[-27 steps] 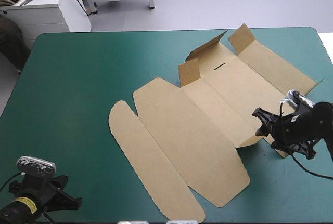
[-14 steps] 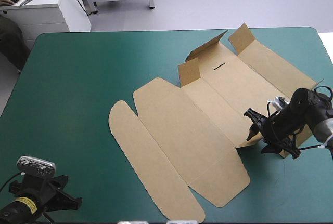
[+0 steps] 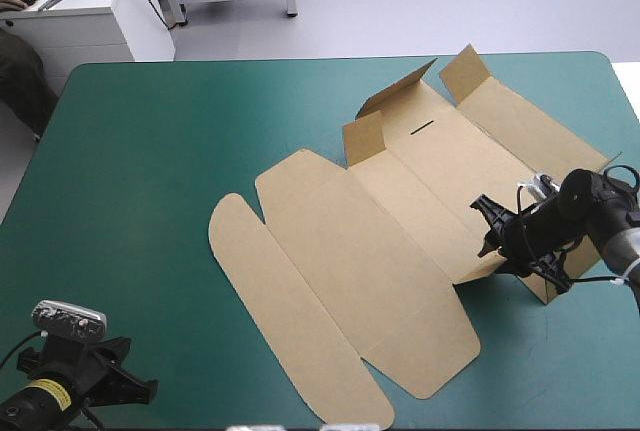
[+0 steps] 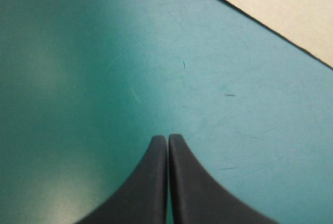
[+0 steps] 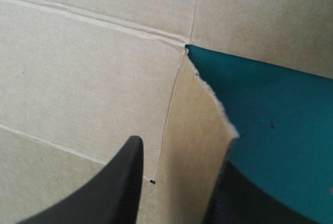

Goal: Fold the box

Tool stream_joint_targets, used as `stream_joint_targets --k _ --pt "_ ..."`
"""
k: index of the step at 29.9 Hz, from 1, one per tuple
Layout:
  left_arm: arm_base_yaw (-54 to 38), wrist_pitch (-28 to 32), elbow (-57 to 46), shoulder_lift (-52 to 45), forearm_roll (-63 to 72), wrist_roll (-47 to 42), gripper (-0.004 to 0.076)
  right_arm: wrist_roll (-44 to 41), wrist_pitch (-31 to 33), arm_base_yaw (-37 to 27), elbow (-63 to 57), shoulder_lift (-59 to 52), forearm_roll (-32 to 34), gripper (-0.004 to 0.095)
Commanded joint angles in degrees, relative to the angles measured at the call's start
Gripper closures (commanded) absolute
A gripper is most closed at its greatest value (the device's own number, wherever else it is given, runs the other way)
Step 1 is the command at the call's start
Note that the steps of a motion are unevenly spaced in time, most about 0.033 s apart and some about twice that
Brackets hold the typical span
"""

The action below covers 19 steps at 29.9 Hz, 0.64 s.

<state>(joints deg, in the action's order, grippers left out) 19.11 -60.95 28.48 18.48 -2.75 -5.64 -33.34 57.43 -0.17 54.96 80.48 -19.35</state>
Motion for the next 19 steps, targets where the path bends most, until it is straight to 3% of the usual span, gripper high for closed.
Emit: stream_joint_targets --k 1,3,12,19 --pt "0.3 3.2 1.4 0.8 0.2 -0.1 0.0734 0.6 -0.2 0.0 1.8 -1.4 -0.3 0.0824" --pt "0.3 3.2 1.4 0.8 0.2 -0.1 0.0734 3.3 0.3 0.0 1.8 -1.4 0.1 0.0931" --pt "0.3 3.2 1.4 0.8 0.2 -0.1 0.0734 4.1 -2.1 0.0 1.8 -1.4 4.5 0.0922" --pt "0.3 3.2 1.4 0.8 0.2 -0.1 0.0734 17.9 -5.5 0.0 3.7 -0.8 6.6 0.0918"
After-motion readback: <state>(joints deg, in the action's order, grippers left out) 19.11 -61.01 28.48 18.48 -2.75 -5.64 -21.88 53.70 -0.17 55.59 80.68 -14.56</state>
